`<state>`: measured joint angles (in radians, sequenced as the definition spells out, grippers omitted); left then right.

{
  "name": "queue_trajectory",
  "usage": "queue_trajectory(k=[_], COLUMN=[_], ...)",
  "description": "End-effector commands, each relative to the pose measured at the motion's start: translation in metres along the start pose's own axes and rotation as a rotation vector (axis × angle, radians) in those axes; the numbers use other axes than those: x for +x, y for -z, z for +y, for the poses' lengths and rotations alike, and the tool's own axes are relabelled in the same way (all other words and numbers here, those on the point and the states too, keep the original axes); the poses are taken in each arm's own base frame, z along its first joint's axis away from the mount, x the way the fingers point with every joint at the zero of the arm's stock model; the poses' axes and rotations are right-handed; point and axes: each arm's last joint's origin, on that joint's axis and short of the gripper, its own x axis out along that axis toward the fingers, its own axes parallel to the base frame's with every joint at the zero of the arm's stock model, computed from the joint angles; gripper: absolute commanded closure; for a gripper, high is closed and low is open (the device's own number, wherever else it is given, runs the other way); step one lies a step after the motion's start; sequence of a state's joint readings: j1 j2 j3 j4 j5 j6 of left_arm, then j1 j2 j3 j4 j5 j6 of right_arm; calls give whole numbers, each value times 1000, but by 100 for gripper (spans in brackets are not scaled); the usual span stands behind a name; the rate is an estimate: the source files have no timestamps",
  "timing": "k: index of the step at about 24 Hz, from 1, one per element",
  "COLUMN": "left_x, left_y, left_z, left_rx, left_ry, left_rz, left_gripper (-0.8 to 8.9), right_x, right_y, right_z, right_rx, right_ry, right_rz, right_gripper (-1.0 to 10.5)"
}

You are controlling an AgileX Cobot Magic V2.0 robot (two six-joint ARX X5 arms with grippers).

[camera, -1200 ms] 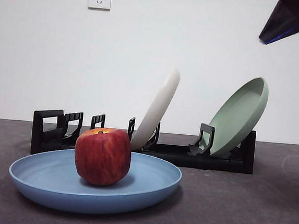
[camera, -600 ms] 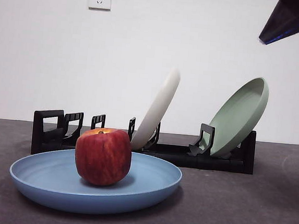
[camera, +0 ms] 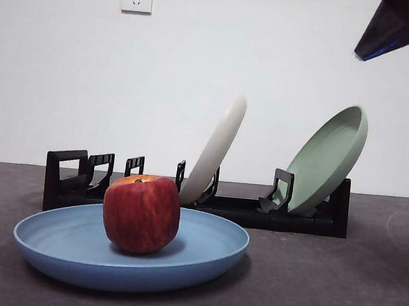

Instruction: Take the blue plate from the plate rack,put the plate on the table,take the apple from the table,put the apple in the plate

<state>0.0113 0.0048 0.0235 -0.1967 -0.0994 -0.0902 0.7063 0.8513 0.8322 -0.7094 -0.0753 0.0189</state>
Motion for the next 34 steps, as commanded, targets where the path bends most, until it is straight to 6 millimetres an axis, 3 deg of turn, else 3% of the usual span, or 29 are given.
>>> queue_trajectory(k=[1, 4, 7, 13, 16, 20, 27, 34], left_x=[1, 1, 1, 1, 1, 1, 1, 1], left_y=[4, 4, 4, 4, 4, 4, 4, 4], left_z=[1, 1, 1, 1, 1, 1, 1, 1], left_rx=[-7, -7, -7, -7, -7, -7, -7, -7], left_ry=[-4, -4, -4, -3, -3, -4, -3, -4], left_rz=[12, 12, 12, 12, 12, 12, 12, 12], left_gripper=[816, 816, 816, 816, 816, 816, 816, 816], right_x=[1, -2, -18, -70, -78, -57, -14, 13], right_y=[1, 4, 6, 8, 24, 57, 113, 145], right_z=[0, -1, -1, -33, -47, -54, -57, -58], right_rx=[-2, -97, -175, -57, -13, 30, 73, 117], right_ry=[3, 32, 43, 327, 498, 574, 570, 556], right_rz=[-1, 31, -38, -439, -556, -646, -618, -618], right_gripper=[946, 946, 946, 946, 946, 946, 946, 946])
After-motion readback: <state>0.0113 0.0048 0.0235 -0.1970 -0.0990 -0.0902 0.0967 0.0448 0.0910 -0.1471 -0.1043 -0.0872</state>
